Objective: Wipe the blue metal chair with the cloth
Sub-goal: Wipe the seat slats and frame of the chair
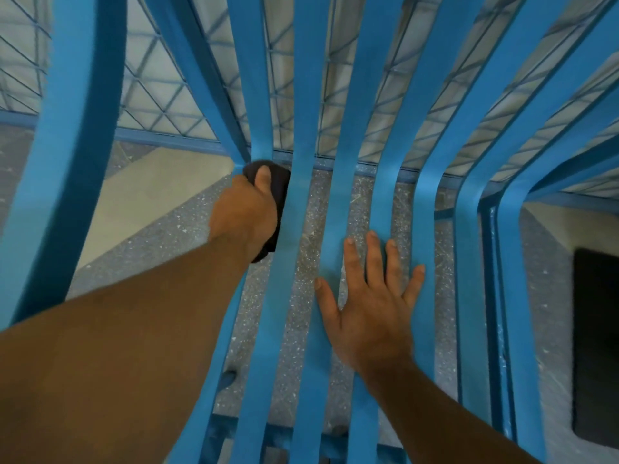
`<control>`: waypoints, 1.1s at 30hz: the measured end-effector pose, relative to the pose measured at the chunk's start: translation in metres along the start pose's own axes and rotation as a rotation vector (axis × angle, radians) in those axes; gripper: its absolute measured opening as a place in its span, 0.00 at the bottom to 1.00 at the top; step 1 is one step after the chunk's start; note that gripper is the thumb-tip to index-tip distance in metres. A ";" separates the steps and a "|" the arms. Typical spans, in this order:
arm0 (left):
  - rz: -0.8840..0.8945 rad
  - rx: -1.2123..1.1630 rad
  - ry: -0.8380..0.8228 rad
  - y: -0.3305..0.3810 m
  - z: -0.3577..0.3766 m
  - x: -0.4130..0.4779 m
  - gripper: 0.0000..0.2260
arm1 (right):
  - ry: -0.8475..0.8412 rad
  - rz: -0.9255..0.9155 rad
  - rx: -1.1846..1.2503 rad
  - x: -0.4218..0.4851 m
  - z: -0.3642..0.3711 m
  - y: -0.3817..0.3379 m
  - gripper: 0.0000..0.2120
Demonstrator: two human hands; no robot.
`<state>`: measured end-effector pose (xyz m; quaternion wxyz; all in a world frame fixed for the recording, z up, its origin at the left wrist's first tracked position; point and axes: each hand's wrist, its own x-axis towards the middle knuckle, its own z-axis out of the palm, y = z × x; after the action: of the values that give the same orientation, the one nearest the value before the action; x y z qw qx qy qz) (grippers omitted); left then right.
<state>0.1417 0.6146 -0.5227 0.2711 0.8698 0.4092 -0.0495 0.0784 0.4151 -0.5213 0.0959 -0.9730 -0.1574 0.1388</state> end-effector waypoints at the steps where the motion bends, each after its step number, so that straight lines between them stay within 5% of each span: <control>1: -0.007 -0.015 0.012 -0.004 0.001 -0.001 0.27 | 0.000 0.002 -0.002 0.000 0.000 0.000 0.35; 8: -0.111 -0.030 0.048 0.002 0.001 0.004 0.27 | 0.002 0.013 -0.006 0.001 0.000 -0.001 0.34; 14: 0.104 -0.032 0.019 0.022 0.002 0.022 0.22 | 0.005 0.017 -0.021 0.003 0.002 0.000 0.34; 22: 0.126 -0.200 0.061 0.032 0.002 0.032 0.21 | 0.031 0.014 -0.022 0.002 0.004 0.000 0.34; 33: -0.008 0.022 0.001 0.003 0.002 -0.006 0.21 | 0.025 0.001 -0.010 0.000 0.002 -0.001 0.34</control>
<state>0.1404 0.6080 -0.5208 0.2611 0.8711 0.4124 -0.0545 0.0778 0.4162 -0.5234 0.0928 -0.9752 -0.1566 0.1259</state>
